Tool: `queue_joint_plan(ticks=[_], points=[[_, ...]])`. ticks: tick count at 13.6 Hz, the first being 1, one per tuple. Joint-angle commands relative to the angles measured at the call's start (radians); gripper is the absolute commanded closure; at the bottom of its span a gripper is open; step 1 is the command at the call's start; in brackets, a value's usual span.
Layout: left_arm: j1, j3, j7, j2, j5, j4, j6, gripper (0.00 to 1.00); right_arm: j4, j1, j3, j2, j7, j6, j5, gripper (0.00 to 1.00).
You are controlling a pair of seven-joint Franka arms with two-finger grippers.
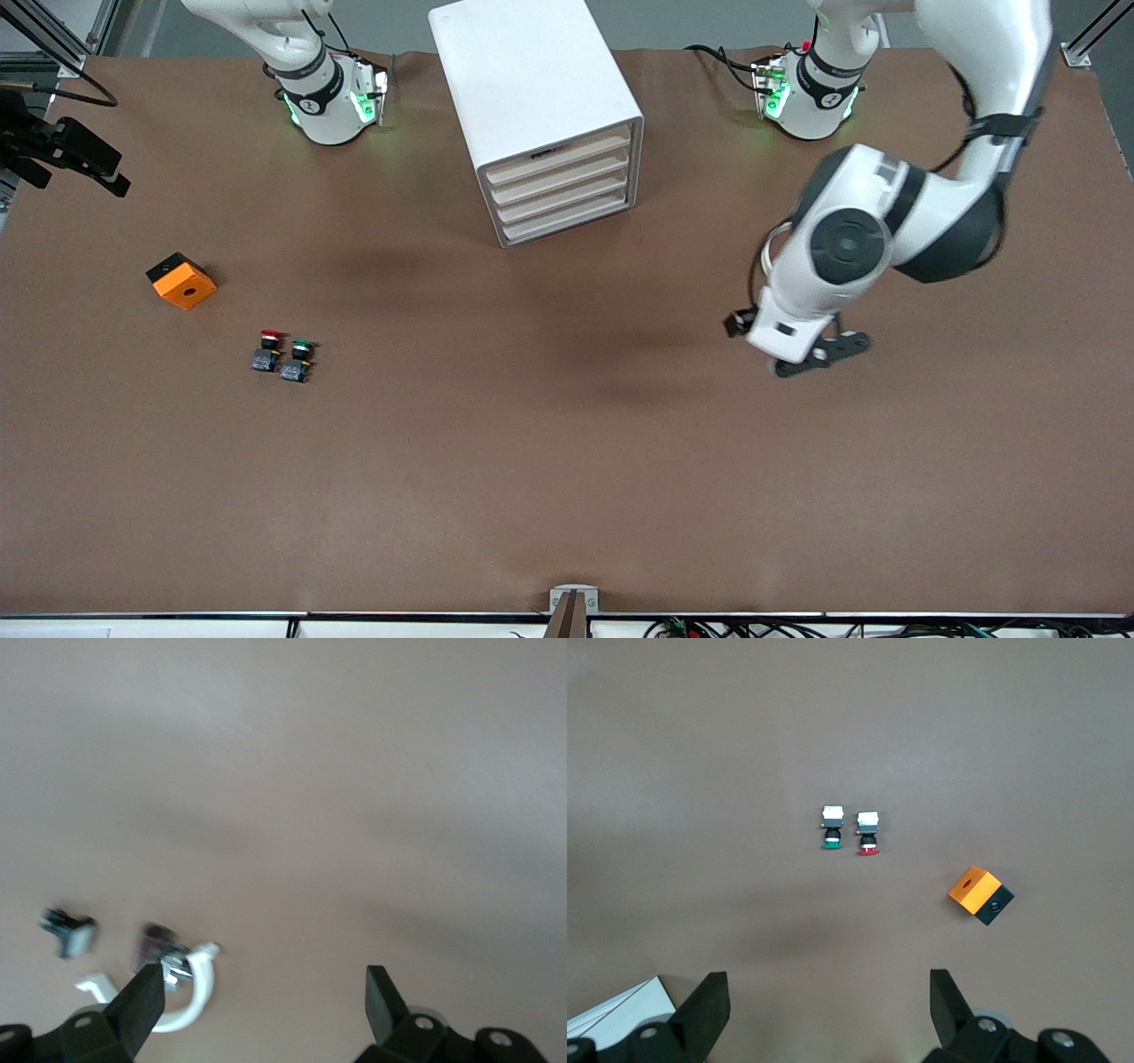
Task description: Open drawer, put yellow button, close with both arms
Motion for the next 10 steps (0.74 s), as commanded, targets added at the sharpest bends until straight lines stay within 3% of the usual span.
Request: queue_joint_plan(ticks=[1,3,10], points=[[0.122,-0.016,0.153,-0.013,0.017,0.038,-0.041,0.00,0.026,0.001,0.001,0.016,0.006,-0.006,-0.005,0.00],[0.181,-0.016,0.224,-0.037,0.017,0.087,-0.045,0.00,0.026,0.003,0.001,0.014,0.006,-0.006,-0.005,0.00],[0.245,-0.011,0.529,-0.246,0.015,0.103,-0.110,0.00,0.026,0.004,-0.001,0.014,0.006,-0.006,-0.005,0.00]])
